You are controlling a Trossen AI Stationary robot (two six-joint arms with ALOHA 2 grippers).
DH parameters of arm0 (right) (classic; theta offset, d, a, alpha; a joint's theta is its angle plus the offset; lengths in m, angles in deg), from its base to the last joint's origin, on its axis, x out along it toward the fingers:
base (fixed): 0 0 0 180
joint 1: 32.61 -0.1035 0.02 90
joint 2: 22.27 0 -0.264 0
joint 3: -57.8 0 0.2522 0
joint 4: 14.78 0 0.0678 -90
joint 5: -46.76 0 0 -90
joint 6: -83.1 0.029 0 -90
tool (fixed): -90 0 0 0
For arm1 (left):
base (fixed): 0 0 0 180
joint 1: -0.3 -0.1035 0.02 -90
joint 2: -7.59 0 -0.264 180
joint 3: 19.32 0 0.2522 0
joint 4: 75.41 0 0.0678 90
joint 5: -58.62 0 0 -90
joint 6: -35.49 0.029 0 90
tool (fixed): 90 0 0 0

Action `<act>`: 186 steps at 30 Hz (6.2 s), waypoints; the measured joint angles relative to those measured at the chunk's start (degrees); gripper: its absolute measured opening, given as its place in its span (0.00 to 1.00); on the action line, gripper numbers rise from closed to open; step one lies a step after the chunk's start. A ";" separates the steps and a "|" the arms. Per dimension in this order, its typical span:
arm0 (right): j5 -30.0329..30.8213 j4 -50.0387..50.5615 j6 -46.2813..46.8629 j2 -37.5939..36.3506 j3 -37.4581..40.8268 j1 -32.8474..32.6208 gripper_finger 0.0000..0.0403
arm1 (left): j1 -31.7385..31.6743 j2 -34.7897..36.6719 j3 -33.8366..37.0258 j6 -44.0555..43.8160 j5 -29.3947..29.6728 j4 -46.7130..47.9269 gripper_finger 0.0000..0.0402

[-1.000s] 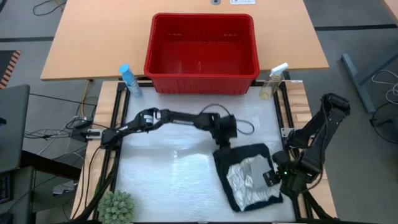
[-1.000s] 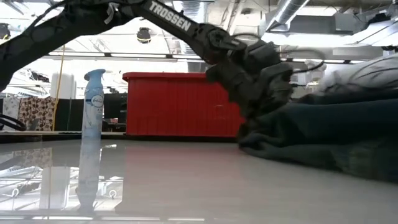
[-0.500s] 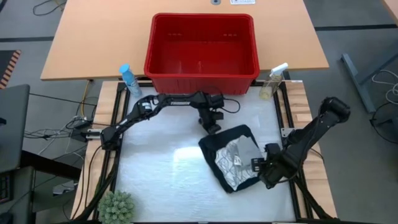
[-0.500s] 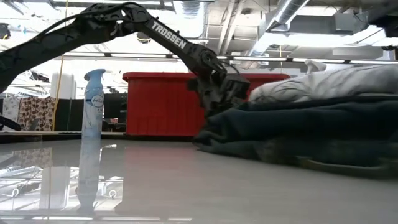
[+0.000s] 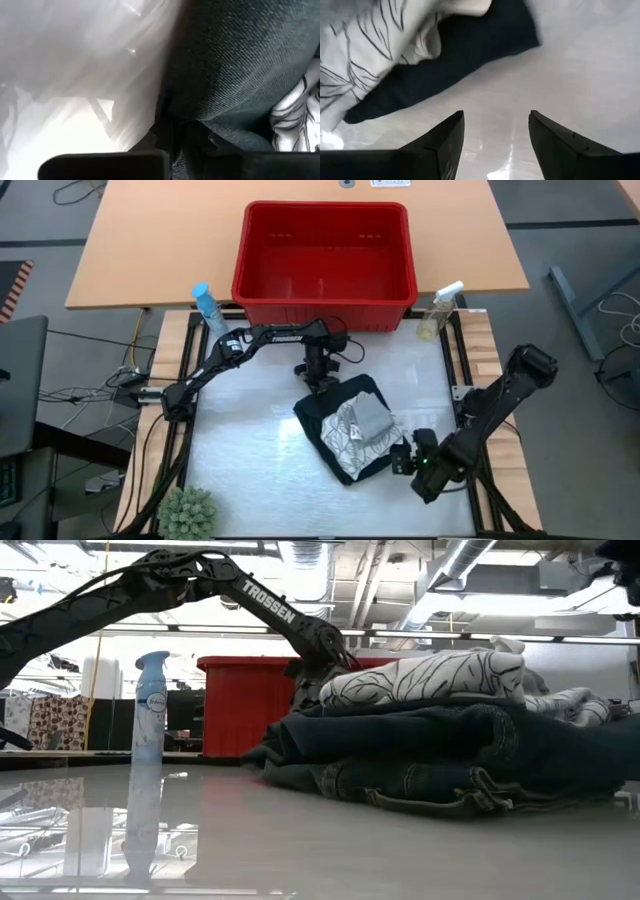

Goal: Fold laundry
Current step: Put the stacked clothes into the red bin

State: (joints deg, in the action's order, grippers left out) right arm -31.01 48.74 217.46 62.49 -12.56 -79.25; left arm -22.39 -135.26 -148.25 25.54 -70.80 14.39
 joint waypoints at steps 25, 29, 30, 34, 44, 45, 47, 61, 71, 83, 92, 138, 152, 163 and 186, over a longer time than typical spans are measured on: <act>9.29 -5.06 -33.04 9.56 5.32 25.92 0.61 | -1.90 5.56 0.04 2.23 5.10 10.24 0.02; 8.79 -9.25 -41.34 9.43 5.35 30.12 0.61 | -4.69 10.79 0.04 1.93 10.83 9.57 0.02; 8.80 -9.77 -42.42 9.43 5.35 30.83 0.61 | -5.19 12.14 0.04 2.44 13.21 8.96 0.02; 8.64 -10.17 -46.14 9.43 5.31 32.59 0.61 | -5.90 15.69 0.07 4.60 21.40 3.77 0.04; 6.25 -10.06 -49.22 9.41 5.33 34.08 0.61 | -5.34 15.32 2.27 8.37 18.22 -1.61 0.41; 6.06 -10.10 -49.23 9.40 5.33 34.08 0.61 | -5.34 15.28 2.76 7.61 18.21 -2.01 0.46; 5.96 -10.10 -49.31 9.38 5.33 34.06 0.61 | -5.34 15.28 3.80 6.41 18.58 -2.59 0.54; 5.34 -9.98 -50.88 9.36 5.27 33.92 0.61 | -3.91 16.77 4.37 5.42 29.71 -17.25 0.69; 4.59 -9.82 -52.41 9.36 5.27 32.78 0.61 | -1.67 16.92 8.67 6.32 30.89 -28.41 0.61; 4.52 -9.55 -53.52 9.36 5.29 31.50 0.61 | -1.58 33.17 35.43 -0.95 34.20 -52.67 0.03; 3.69 -9.77 -57.10 9.36 5.29 32.59 0.61 | 1.96 39.79 62.31 -18.91 41.02 -84.25 0.00; -1.86 -11.91 -65.70 9.27 5.33 37.81 0.61 | 25.72 65.29 76.78 -58.38 48.31 -63.01 0.63; -3.16 -13.39 -65.84 9.27 5.33 37.82 0.61 | 21.98 58.25 76.74 -57.40 40.72 -65.79 0.70; -3.38 -14.24 -66.90 9.27 5.33 37.79 0.61 | 21.56 61.20 84.07 -62.59 40.87 -78.18 0.70; -5.75 -20.30 -75.70 9.28 5.33 40.33 0.61 | 20.43 61.04 93.61 -67.05 41.78 -98.44 0.69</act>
State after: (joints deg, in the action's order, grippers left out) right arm -36.76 28.44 141.76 71.77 -7.22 -38.91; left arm -1.97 -74.21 -54.64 -41.52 -29.02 -84.05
